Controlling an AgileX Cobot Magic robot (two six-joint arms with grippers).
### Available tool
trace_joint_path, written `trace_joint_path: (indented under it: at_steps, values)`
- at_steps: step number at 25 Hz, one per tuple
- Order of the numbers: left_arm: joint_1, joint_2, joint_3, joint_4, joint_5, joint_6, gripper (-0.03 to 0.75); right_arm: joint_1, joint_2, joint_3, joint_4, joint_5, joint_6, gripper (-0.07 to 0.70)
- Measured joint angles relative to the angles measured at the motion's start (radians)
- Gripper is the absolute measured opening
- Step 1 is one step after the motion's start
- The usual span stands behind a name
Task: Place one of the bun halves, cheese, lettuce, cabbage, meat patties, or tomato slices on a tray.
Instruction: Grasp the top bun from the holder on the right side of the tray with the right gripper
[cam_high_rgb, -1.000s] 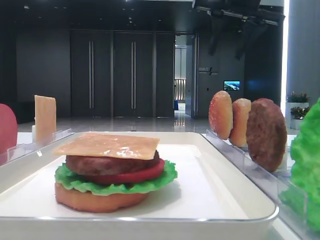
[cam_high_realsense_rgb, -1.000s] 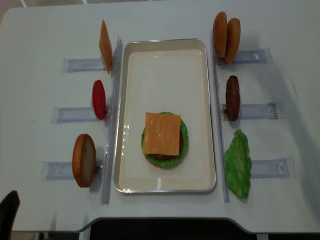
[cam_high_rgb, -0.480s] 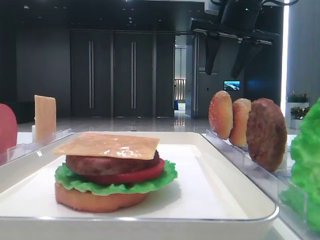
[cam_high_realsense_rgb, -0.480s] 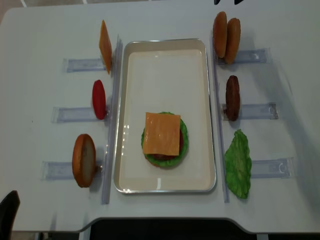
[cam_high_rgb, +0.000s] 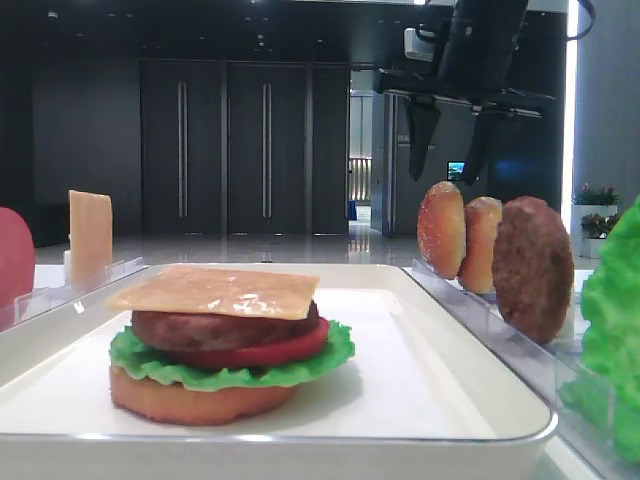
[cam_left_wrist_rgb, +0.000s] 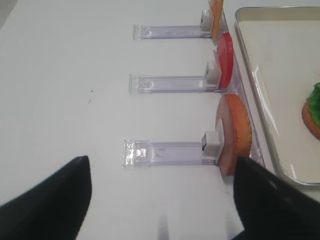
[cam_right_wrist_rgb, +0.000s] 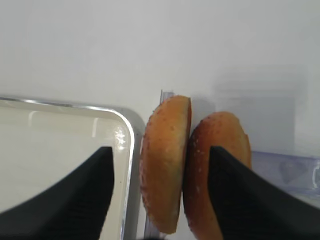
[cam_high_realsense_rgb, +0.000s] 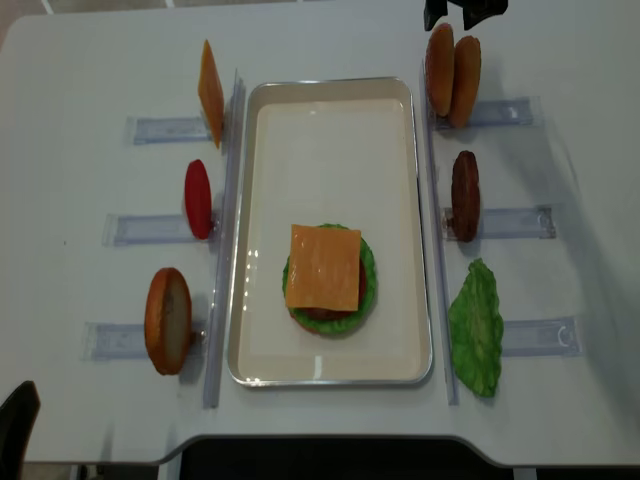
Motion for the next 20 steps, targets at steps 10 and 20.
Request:
trace_joint_path:
  at_steps: [10, 20]
  values:
    - [0.0, 0.0, 0.0, 0.0, 0.0, 0.0, 0.692, 0.002, 0.034, 0.0, 0.0, 0.003, 0.0, 0.399]
    - [0.0, 0.0, 0.0, 0.0, 0.0, 0.0, 0.692, 0.002, 0.047, 0.0, 0.005, -0.005, 0.0, 0.399]
